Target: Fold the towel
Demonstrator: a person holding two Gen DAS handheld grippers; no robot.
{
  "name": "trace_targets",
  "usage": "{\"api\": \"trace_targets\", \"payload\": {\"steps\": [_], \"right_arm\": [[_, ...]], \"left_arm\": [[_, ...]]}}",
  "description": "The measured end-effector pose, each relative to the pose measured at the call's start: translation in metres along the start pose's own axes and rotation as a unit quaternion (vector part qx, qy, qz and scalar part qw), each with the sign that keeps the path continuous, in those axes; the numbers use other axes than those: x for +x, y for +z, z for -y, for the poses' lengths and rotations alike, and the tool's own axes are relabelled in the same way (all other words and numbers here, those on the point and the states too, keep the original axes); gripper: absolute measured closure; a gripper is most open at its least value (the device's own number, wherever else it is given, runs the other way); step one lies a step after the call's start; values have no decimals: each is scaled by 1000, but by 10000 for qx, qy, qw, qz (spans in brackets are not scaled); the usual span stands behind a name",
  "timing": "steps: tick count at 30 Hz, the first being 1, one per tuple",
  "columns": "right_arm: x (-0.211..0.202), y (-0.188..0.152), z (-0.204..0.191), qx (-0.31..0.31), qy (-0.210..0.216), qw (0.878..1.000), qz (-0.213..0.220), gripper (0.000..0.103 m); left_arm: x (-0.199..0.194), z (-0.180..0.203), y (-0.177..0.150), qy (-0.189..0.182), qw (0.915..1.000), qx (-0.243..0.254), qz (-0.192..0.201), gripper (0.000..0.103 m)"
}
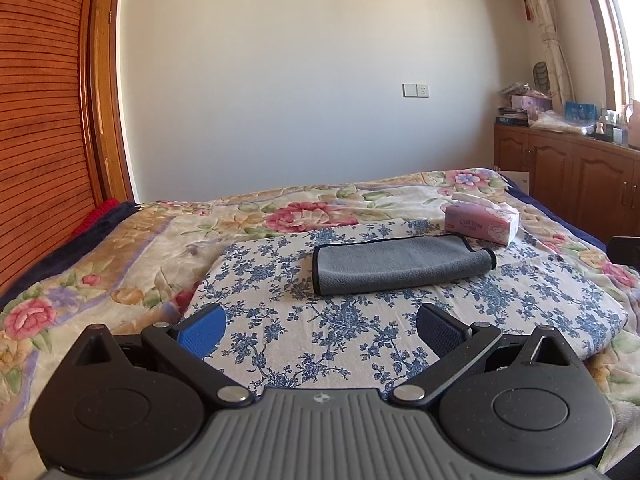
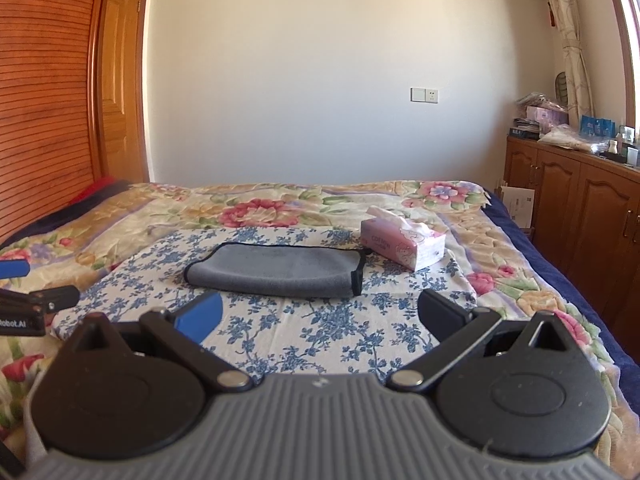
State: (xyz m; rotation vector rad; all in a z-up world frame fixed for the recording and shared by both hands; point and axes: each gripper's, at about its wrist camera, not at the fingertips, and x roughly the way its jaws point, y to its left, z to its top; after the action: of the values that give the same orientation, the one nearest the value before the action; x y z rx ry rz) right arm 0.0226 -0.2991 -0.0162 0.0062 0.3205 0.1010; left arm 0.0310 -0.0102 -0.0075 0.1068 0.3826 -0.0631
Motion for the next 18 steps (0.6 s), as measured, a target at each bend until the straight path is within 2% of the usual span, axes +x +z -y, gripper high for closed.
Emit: {"api": "trace_targets", "payload": {"steps": [18], "right_arm": [[-8,2,3,30,-119,9993,353,0]], "left_arm": [[-11,-3,1,100,9993,40,364,0]]}}
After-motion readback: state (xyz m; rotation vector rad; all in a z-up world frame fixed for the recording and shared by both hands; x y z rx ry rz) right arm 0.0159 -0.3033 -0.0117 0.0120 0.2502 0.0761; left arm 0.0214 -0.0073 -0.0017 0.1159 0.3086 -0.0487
